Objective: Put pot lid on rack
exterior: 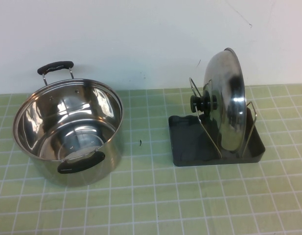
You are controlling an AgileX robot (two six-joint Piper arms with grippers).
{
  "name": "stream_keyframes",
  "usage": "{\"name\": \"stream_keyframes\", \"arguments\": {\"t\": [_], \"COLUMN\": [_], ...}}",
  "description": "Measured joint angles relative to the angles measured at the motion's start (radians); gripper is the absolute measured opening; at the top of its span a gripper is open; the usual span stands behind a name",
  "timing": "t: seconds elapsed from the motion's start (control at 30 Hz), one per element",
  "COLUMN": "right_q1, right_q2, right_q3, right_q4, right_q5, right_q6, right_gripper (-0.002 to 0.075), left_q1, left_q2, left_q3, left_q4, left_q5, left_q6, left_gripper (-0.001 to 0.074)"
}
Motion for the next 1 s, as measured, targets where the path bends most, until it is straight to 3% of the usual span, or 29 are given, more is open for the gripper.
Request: {"name": "stream_keyframes", "arguments": {"t": [0.3, 0.57, 1.0], "right_q1": [-0.044, -0.044, 0.053], "right_q2": [-0.085, -0.090, -0.090], "right_q3": [0.200, 0.205, 0.205], "right_q4": [-0.298, -0.319, -0.321], "right_q5": [-0.035, -0.058, -0.058], "right_q6": [0.308, 0.358, 0.486], "right_gripper": [-0.0001, -0.0001, -0.0001], "left_q1": [0.000, 0.000, 0.000], "left_q2": [0.000, 0.000, 0.000], "left_q3": [0.000, 0.000, 0.000], "left_q4": [0.000, 0.000, 0.000], "left_q5": [0.002, 0.002, 0.002], "left_q6": [0.000, 0.004, 0.004], "left_gripper": [-0.0002, -0.0002, -0.0002]}}
